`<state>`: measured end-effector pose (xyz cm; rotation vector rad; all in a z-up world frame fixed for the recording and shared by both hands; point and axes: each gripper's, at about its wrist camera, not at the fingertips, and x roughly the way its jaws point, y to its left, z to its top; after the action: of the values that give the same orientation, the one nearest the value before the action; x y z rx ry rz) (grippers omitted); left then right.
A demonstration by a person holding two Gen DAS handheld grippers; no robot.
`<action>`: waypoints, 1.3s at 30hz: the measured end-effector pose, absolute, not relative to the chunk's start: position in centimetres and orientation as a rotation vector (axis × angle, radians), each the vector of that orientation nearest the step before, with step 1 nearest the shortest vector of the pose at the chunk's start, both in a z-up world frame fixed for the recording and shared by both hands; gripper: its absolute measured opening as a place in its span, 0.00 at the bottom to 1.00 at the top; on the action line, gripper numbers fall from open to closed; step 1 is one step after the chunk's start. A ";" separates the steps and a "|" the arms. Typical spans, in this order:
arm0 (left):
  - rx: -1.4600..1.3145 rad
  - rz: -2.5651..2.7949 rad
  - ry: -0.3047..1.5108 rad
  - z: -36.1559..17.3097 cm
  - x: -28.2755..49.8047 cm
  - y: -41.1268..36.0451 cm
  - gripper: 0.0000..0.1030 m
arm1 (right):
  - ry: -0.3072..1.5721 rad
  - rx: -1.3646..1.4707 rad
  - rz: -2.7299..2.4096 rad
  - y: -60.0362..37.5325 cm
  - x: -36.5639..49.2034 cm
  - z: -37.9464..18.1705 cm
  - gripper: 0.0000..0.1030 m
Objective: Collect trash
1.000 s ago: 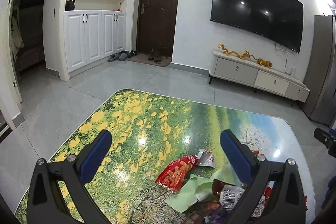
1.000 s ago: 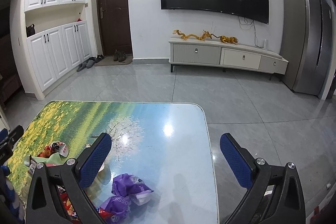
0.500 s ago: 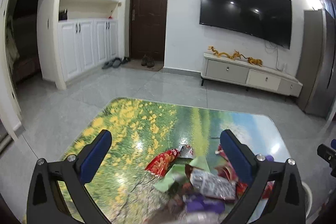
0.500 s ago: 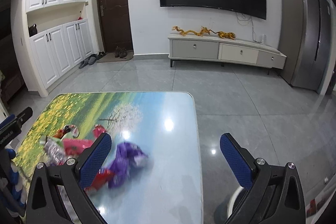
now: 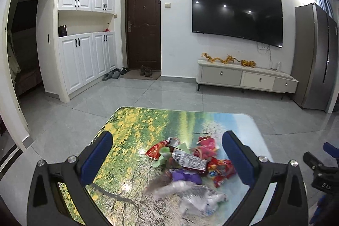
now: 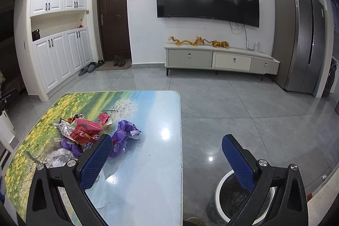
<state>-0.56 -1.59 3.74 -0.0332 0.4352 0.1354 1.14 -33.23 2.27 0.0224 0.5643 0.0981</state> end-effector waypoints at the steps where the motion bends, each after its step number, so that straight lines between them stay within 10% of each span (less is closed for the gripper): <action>1: -0.029 0.134 0.429 4.1 -1.1 -1.9 1.00 | 0.555 0.027 0.104 -33.4 0.8 2.5 1.00; 26: 0.025 0.082 0.374 7.8 -5.9 -3.8 1.00 | 0.426 0.013 0.099 -33.9 -3.6 6.0 1.00; 39: 0.016 0.036 0.591 0.8 -2.4 -0.9 1.00 | 0.589 0.040 0.202 -32.8 -0.2 1.4 1.00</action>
<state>-2.42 -0.85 0.75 0.0160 0.5914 0.0361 -0.16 -32.76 1.37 0.0404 0.5895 0.2018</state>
